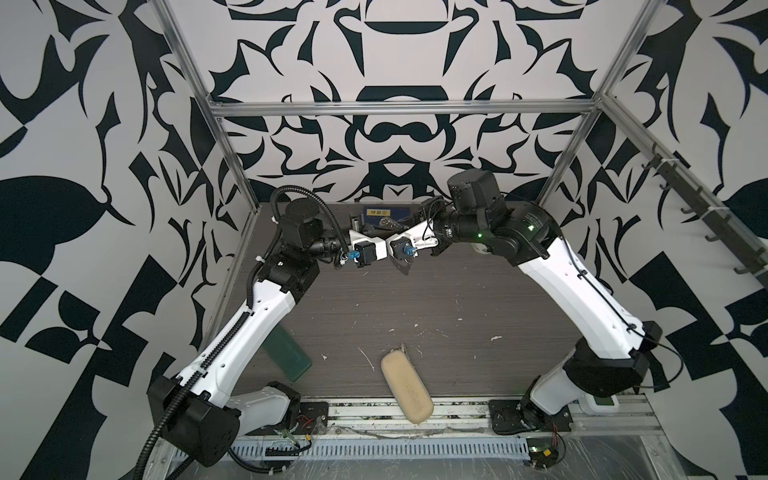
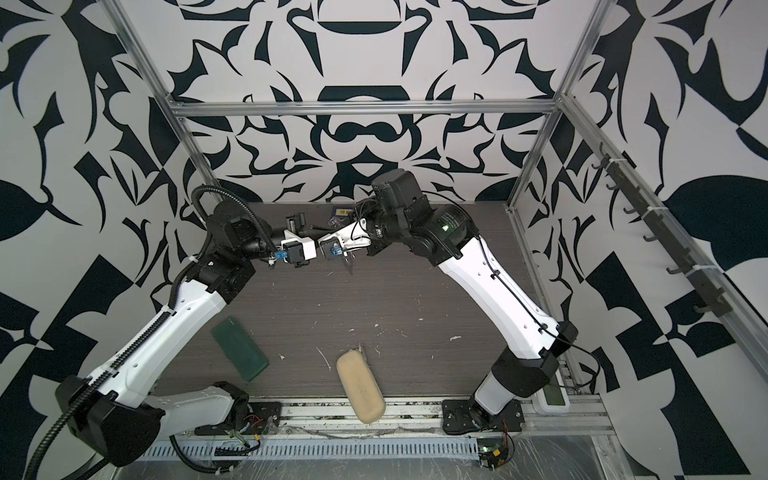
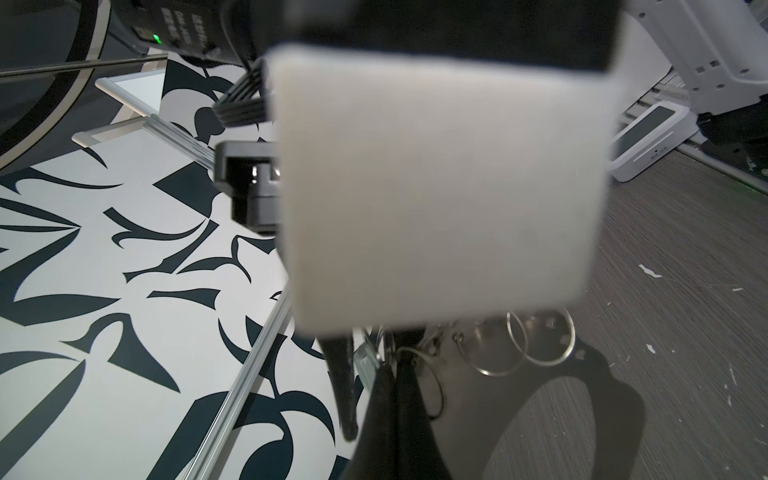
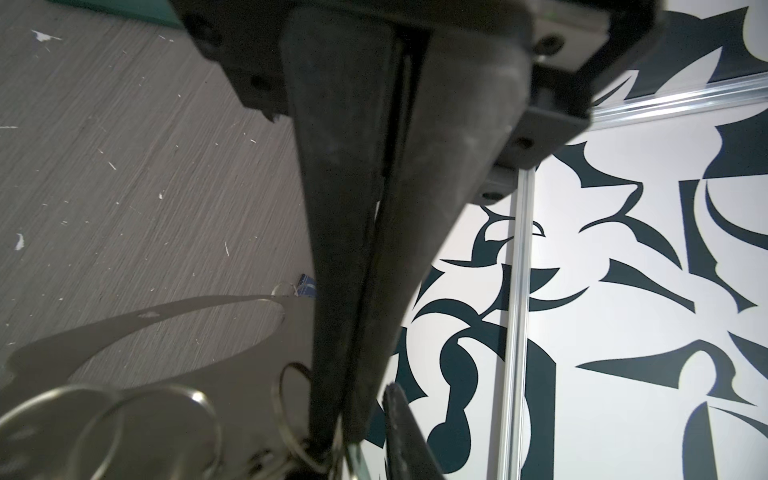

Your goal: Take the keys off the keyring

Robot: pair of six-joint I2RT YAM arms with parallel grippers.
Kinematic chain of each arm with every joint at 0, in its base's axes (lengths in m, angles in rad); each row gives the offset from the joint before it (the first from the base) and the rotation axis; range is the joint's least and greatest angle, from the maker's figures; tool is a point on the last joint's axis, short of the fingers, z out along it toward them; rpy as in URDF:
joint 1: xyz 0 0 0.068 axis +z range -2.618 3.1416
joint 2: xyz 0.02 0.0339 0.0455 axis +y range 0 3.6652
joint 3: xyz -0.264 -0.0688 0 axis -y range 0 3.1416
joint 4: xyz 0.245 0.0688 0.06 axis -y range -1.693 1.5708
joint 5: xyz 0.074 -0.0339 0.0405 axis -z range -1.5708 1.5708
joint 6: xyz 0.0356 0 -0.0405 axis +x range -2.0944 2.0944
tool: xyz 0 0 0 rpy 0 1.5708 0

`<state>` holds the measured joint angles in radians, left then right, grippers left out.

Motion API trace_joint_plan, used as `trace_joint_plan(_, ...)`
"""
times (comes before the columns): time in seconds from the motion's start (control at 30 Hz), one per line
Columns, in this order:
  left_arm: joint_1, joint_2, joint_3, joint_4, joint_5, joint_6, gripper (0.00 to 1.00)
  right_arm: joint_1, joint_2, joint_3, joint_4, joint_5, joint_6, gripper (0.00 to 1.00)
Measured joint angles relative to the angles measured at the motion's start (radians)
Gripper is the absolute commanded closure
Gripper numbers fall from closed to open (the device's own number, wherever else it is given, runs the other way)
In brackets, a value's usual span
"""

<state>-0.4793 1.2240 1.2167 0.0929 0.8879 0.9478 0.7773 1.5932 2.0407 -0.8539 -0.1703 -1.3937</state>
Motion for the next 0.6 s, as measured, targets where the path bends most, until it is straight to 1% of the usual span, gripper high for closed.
trace_joint_plan(0.3, -0.002, 0.000, 0.000, 0.014, 0.007, -0.006, 1.00, 0.005, -0.013, -0.027, 0.031, 0.020, -0.024, 0.79)
trace_joint_plan(0.4, -0.002, -0.001, 0.000, 0.020, 0.012, -0.007, 1.00, 0.006, -0.020, -0.034, 0.034, 0.023, -0.027, 0.82)
trace_joint_plan(0.53, -0.002, -0.007, 0.000, 0.027, 0.014, -0.011, 1.00, 0.010, -0.028, -0.038, 0.032, 0.023, -0.023, 0.91)
trace_joint_plan(0.6, -0.002, -0.010, -0.001, 0.035, 0.016, -0.014, 1.00, 0.011, -0.035, -0.042, 0.031, 0.019, -0.019, 0.93)
